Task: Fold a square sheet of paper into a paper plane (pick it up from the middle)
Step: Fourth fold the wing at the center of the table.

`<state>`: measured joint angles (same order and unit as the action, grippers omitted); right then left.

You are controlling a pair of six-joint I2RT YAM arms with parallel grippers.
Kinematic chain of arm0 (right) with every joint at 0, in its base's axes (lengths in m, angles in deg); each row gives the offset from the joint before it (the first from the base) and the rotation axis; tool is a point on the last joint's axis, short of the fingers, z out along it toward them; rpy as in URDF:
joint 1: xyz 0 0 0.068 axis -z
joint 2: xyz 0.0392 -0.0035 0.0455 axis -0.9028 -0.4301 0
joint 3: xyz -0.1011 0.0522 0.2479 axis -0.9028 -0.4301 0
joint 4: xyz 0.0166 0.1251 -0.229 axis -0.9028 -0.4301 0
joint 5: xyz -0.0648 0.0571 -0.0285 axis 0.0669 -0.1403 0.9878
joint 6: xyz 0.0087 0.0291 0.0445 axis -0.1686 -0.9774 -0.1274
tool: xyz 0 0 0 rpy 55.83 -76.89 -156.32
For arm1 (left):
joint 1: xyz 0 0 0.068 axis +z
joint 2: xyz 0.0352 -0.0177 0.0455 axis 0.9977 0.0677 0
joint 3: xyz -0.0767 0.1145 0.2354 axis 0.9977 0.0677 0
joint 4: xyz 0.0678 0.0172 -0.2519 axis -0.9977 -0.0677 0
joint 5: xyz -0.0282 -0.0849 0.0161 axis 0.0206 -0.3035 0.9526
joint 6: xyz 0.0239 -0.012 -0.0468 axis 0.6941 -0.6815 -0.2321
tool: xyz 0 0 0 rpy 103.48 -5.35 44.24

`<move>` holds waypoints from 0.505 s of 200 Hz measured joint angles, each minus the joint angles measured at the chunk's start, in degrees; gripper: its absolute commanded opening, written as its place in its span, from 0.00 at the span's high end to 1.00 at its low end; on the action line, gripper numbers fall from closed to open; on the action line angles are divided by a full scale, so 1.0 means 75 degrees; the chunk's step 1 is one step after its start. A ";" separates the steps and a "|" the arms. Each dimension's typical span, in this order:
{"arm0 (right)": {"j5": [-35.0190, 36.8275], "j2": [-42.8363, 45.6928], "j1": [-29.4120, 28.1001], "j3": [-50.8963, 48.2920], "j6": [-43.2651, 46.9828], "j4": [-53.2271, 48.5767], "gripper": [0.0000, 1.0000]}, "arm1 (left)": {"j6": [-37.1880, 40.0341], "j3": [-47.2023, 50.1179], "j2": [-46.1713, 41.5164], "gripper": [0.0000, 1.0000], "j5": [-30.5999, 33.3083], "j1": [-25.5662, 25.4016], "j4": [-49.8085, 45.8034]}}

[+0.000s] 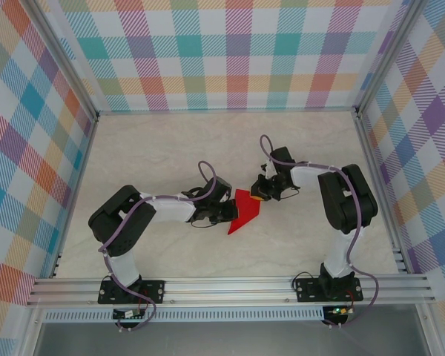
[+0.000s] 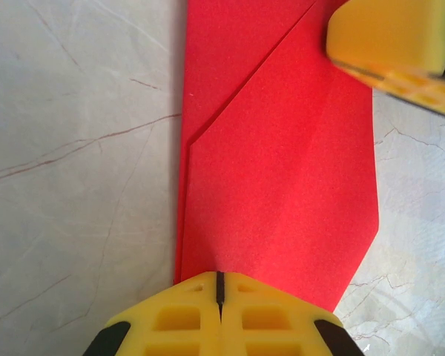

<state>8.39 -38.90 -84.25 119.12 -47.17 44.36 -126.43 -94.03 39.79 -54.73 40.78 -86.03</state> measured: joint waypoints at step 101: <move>0.0691 0.0903 0.0294 -0.0580 -0.0157 0.0291 0.91 | 0.0000 0.0000 0.0003 1.00 0.0000 0.0000 0.0003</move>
<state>13.57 -32.12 -82.04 114.77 -48.35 46.55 -126.43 -94.03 39.81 -54.73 40.78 -86.01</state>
